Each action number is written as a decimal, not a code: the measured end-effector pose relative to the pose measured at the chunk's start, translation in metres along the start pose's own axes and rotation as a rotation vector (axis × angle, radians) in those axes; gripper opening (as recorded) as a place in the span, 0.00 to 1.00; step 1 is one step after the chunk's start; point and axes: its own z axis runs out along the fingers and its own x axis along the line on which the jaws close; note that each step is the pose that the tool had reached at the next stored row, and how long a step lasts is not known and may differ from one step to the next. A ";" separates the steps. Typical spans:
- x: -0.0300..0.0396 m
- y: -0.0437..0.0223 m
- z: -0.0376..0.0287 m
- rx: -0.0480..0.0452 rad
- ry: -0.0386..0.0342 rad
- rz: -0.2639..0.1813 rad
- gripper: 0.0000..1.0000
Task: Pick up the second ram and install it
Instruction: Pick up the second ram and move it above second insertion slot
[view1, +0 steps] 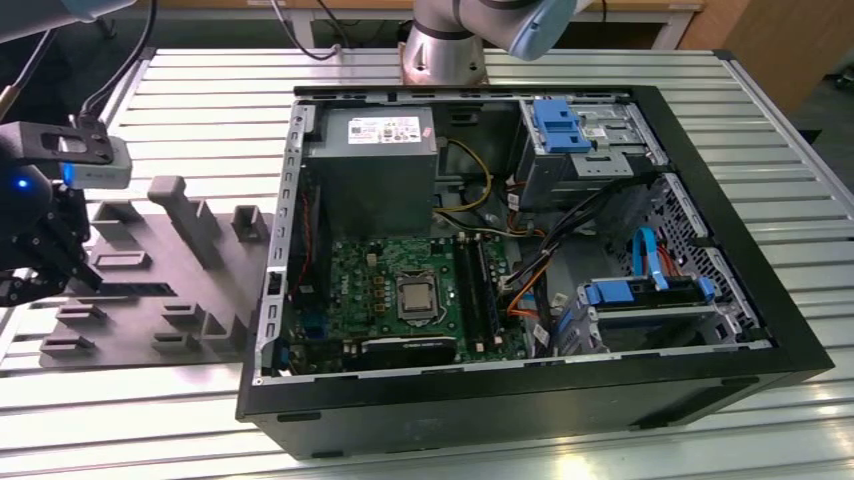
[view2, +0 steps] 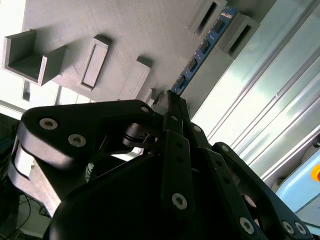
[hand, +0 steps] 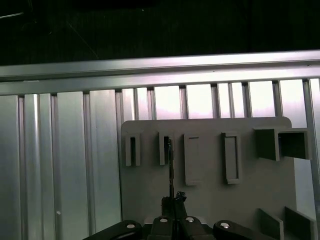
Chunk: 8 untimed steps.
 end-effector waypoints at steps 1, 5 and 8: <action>0.0000 0.0000 -0.0005 -0.0001 0.0000 0.000 0.12; -0.0001 0.0001 -0.0024 0.0000 0.0000 0.000 0.12; -0.0001 0.0002 -0.0037 0.0000 0.0000 0.000 0.12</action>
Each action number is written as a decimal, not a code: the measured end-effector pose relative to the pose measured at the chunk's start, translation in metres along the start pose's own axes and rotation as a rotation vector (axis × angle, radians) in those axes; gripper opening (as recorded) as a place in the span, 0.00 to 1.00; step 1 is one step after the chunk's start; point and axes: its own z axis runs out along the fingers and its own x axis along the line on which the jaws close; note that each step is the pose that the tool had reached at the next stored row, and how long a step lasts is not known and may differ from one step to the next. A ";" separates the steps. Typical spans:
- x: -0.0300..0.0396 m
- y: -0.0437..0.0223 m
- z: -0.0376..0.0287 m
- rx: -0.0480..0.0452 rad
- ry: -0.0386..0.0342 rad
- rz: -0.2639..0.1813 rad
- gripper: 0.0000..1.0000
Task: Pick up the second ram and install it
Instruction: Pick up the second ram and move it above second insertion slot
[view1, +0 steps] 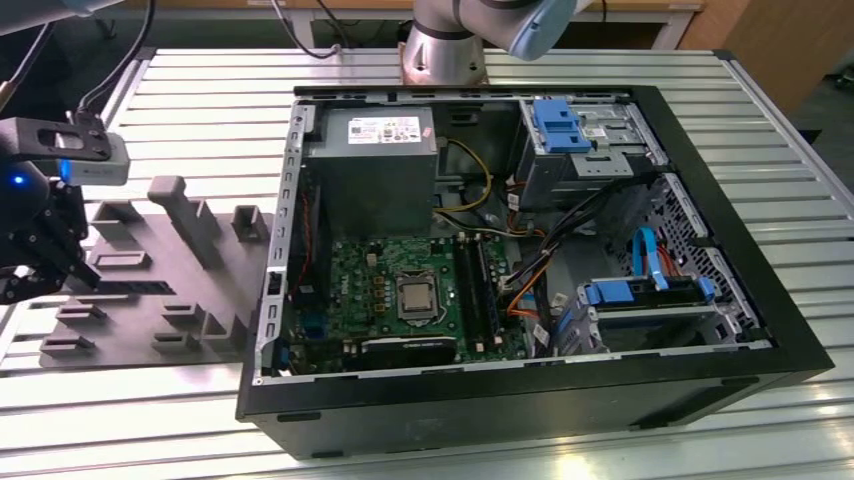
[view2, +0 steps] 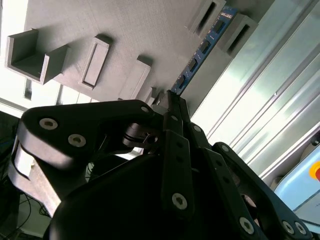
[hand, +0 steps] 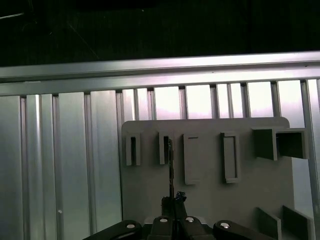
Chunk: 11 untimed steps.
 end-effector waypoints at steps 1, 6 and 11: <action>0.0000 0.0001 -0.0005 0.0000 0.0000 0.000 0.12; -0.0001 0.0001 -0.0028 -0.0001 0.0002 0.000 0.12; -0.0002 0.0002 -0.0051 -0.0001 0.0001 0.000 0.12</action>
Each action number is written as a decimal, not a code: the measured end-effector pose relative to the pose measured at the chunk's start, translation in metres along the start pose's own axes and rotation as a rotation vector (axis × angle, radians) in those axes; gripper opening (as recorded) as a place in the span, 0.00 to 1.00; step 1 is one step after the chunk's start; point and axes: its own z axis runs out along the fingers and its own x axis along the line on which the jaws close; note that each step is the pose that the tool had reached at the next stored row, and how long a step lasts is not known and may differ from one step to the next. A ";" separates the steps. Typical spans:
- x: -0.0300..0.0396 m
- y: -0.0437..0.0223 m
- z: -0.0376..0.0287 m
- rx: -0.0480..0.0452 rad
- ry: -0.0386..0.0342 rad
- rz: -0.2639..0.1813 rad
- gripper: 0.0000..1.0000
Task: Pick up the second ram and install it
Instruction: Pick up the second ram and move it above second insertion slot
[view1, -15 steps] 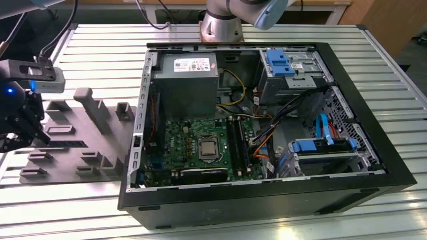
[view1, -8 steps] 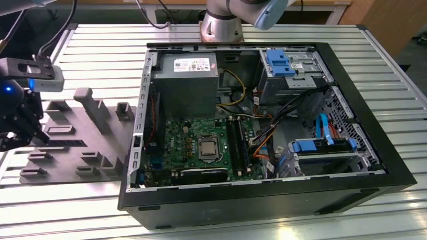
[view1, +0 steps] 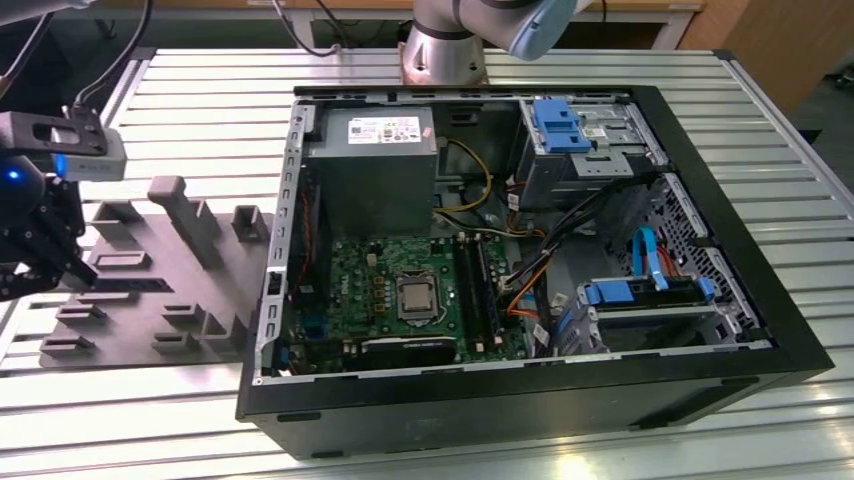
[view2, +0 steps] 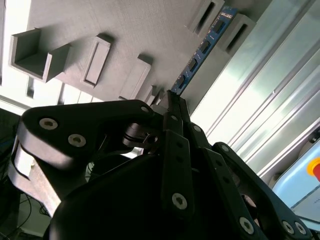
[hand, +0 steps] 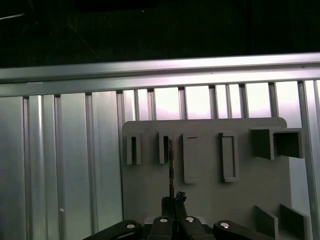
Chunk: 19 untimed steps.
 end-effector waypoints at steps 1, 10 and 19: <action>0.0000 0.0000 -0.0004 0.0000 0.0000 0.000 0.12; -0.0001 0.0002 -0.0046 0.0000 0.0000 0.000 0.12; -0.0003 0.0004 -0.0094 0.0000 0.0000 0.000 0.12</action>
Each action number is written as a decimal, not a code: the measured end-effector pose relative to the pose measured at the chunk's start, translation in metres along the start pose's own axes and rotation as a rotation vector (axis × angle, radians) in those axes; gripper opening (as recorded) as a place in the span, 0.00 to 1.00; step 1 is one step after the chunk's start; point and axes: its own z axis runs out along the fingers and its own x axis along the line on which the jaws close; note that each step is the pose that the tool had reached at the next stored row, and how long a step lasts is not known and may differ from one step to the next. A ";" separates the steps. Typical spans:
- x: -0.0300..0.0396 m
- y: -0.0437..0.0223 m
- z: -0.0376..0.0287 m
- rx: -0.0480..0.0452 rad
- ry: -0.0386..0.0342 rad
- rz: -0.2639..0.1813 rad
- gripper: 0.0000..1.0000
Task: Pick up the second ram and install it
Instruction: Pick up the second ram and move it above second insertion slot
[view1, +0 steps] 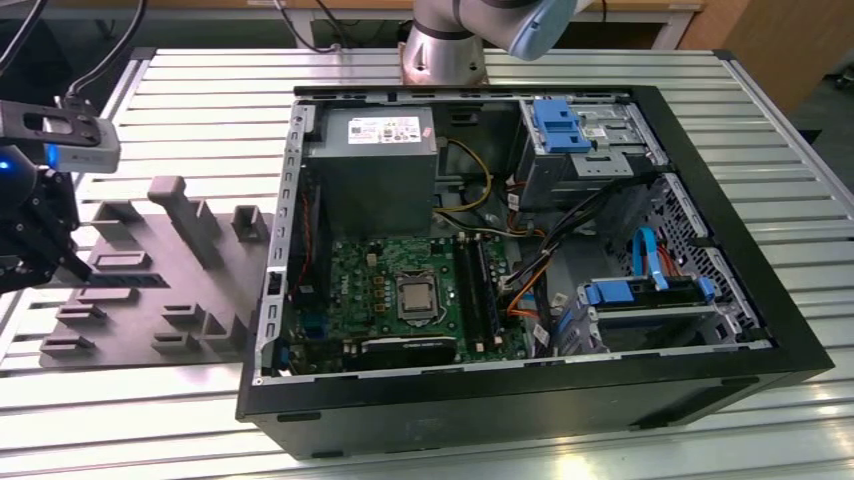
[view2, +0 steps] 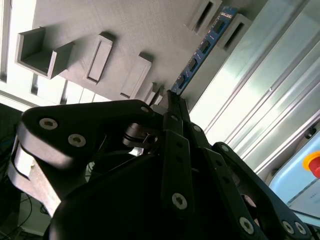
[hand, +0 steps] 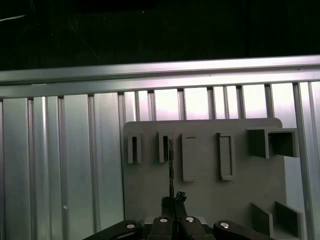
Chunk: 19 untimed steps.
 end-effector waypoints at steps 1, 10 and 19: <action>0.0000 0.0000 -0.0005 0.0000 -0.0001 0.000 0.12; -0.0002 0.0002 -0.0052 0.0000 0.0000 0.000 0.12; -0.0004 0.0004 -0.0098 0.0001 -0.0001 0.000 0.12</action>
